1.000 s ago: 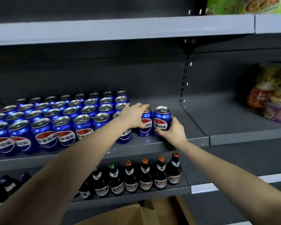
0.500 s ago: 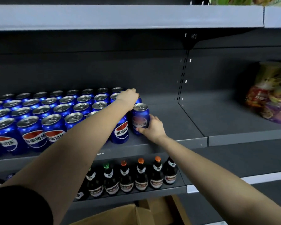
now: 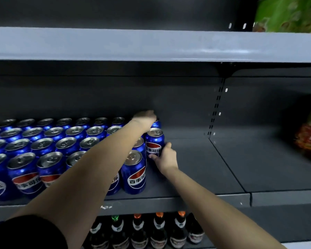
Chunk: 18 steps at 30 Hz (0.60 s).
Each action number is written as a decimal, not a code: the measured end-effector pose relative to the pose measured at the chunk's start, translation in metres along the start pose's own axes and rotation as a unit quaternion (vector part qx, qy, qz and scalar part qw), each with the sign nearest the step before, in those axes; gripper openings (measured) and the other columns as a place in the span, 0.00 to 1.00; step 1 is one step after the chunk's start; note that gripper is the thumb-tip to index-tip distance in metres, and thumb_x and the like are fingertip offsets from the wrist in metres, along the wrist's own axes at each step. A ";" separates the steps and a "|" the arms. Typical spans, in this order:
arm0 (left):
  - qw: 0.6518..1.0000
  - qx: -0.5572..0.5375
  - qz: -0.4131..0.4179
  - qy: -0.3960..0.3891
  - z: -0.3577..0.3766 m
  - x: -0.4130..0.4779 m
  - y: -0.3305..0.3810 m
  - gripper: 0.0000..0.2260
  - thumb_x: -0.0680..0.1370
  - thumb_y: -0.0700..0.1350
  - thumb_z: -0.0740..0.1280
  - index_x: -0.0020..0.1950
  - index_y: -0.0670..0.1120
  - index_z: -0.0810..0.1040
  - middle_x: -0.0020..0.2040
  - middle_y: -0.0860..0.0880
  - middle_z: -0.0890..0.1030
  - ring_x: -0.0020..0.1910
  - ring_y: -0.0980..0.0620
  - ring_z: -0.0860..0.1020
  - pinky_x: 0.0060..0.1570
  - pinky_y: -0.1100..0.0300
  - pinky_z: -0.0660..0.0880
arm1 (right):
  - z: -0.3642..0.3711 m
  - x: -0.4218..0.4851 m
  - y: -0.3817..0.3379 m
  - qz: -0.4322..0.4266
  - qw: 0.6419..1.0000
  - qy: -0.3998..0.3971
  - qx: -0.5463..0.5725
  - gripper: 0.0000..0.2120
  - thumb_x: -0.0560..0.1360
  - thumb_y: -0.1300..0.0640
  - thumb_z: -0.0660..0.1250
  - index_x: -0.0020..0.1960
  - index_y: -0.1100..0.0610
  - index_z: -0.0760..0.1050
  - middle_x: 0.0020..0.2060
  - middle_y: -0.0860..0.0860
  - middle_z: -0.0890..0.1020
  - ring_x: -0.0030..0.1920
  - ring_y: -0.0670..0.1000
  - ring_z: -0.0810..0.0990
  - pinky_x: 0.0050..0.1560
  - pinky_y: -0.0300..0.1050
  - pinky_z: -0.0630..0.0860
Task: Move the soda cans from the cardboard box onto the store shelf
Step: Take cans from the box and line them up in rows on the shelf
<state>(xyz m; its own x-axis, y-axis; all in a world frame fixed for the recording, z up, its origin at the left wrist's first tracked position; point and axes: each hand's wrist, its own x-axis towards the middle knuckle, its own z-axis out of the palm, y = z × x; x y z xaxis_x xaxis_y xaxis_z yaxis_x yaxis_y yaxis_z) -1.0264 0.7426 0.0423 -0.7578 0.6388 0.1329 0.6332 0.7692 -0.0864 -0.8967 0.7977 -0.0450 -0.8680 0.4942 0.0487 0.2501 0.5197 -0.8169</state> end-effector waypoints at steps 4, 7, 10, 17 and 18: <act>0.997 -0.067 0.025 -0.034 -0.013 0.009 -0.010 0.10 0.78 0.41 0.64 0.57 0.39 0.78 0.57 0.42 0.79 0.54 0.45 0.77 0.55 0.54 0.73 | 0.003 0.017 -0.005 0.012 1.000 -0.014 -0.002 0.23 0.73 0.60 0.72 0.61 0.64 0.63 0.62 0.61 0.76 0.63 0.59 0.75 0.59 0.47 0.72; 0.993 -0.080 0.050 -0.077 -0.018 0.013 -0.017 0.10 0.80 0.37 0.62 0.58 0.43 0.80 0.55 0.46 0.82 0.51 0.46 0.79 0.48 0.56 0.73 | 0.005 0.021 -0.005 0.017 1.000 -0.017 -0.006 0.22 0.74 0.60 0.71 0.60 0.64 0.63 0.62 0.61 0.75 0.63 0.59 0.75 0.59 0.48 0.72; 0.991 -0.080 0.047 -0.092 -0.016 0.013 -0.019 0.12 0.79 0.34 0.60 0.56 0.44 0.81 0.52 0.46 0.82 0.46 0.47 0.79 0.45 0.56 0.73 | 0.009 0.021 -0.004 0.023 1.000 -0.015 -0.006 0.21 0.74 0.61 0.70 0.60 0.64 0.63 0.62 0.61 0.75 0.63 0.60 0.75 0.59 0.49 0.72; 0.994 -0.067 0.063 -0.065 -0.015 -0.008 -0.019 0.13 0.81 0.48 0.59 0.63 0.47 0.74 0.59 0.48 0.75 0.53 0.48 0.74 0.54 0.55 0.70 | 0.008 0.018 -0.012 0.040 0.999 -0.020 -0.008 0.21 0.75 0.60 0.69 0.61 0.63 0.62 0.62 0.61 0.75 0.63 0.60 0.75 0.59 0.50 0.72; 0.993 -0.066 0.072 -0.071 -0.018 -0.014 -0.020 0.13 0.80 0.47 0.59 0.63 0.49 0.74 0.61 0.48 0.75 0.54 0.47 0.75 0.55 0.55 0.71 | 0.008 0.015 -0.011 0.039 0.999 -0.024 -0.012 0.23 0.75 0.59 0.69 0.63 0.64 0.61 0.63 0.61 0.75 0.63 0.60 0.74 0.60 0.50 0.72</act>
<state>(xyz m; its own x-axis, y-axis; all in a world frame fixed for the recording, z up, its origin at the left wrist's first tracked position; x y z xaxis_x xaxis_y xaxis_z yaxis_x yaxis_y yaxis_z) -1.0256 0.7181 0.0603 -0.6661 0.7457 -0.0137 0.7449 0.6661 0.0376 -0.9162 0.7941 -0.0396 -0.8650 0.4999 -0.0431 0.3274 0.4972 -0.8035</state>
